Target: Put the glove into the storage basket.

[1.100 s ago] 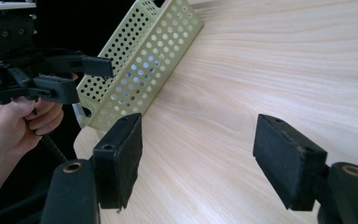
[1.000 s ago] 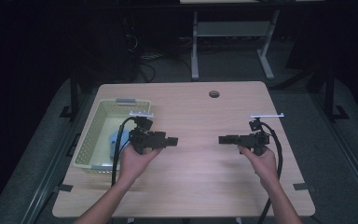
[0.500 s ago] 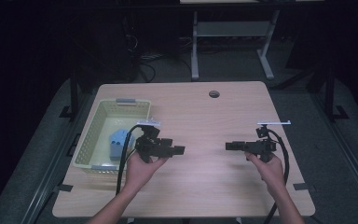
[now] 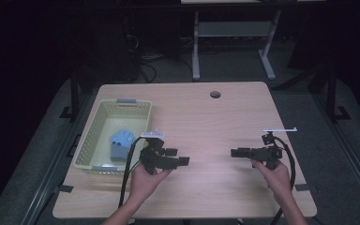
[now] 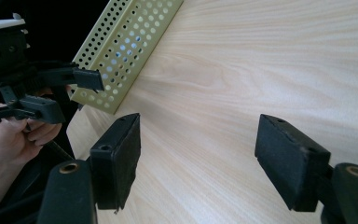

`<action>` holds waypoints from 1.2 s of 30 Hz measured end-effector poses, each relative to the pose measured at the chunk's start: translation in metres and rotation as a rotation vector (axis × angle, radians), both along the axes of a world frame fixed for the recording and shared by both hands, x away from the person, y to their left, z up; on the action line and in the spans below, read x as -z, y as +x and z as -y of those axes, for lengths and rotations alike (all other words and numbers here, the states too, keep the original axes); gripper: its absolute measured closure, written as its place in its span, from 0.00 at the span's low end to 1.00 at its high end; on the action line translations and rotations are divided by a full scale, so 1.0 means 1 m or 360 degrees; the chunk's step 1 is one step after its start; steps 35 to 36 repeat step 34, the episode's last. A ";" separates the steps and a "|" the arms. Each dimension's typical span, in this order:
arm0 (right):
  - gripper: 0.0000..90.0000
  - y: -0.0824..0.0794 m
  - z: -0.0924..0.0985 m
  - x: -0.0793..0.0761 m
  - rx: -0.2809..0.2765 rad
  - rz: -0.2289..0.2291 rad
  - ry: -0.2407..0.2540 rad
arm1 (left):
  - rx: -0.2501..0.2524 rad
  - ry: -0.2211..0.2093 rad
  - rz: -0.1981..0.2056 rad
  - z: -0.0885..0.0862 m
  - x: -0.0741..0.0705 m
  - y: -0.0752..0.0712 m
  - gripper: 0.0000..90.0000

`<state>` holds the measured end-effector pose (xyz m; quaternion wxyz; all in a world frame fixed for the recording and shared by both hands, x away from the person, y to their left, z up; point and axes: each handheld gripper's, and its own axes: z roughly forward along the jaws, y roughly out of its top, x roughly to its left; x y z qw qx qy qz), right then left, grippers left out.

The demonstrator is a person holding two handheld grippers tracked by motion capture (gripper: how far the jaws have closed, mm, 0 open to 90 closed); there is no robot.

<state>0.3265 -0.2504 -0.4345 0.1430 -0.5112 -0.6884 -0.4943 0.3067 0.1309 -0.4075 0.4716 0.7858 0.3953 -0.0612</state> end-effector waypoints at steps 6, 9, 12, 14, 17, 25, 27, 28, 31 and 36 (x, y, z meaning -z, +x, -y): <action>0.34 -0.007 0.007 0.007 0.0008 0.0000 -0.0022 | 0.0007 -0.0015 -0.0035 -0.003 0.013 -0.008 0.29; 0.34 -0.011 0.011 0.009 0.0017 0.0009 -0.0025 | 0.0010 -0.0035 -0.0042 -0.006 0.017 -0.011 0.29; 0.34 -0.015 0.013 0.011 0.0021 -0.0003 -0.0022 | 0.0005 -0.0060 -0.0028 -0.008 0.020 -0.015 0.29; 0.34 -0.017 0.014 0.012 0.0025 0.0011 -0.0026 | 0.0005 -0.0065 -0.0027 -0.009 0.022 -0.018 0.28; 0.34 -0.022 0.015 0.012 0.0027 0.0022 -0.0034 | 0.0005 -0.0086 -0.0030 -0.011 0.025 -0.022 0.28; 0.33 -0.033 0.013 0.015 0.0006 0.0026 -0.0048 | 0.0019 -0.0080 0.0010 -0.011 0.027 -0.031 0.27; 0.33 -0.037 0.013 0.016 0.0005 0.0033 -0.0030 | 0.0017 -0.0083 0.0020 -0.011 0.027 -0.033 0.27; 0.33 -0.038 0.014 0.017 0.0005 0.0050 -0.0028 | 0.0026 -0.0077 0.0027 -0.010 0.029 -0.035 0.27; 0.33 -0.044 0.015 0.020 0.0024 0.0066 0.0022 | 0.0054 -0.0063 0.0047 -0.009 0.030 -0.038 0.27; 0.32 -0.048 0.014 0.020 0.0026 0.0074 0.0053 | 0.0075 -0.0074 0.0066 -0.008 0.030 -0.042 0.27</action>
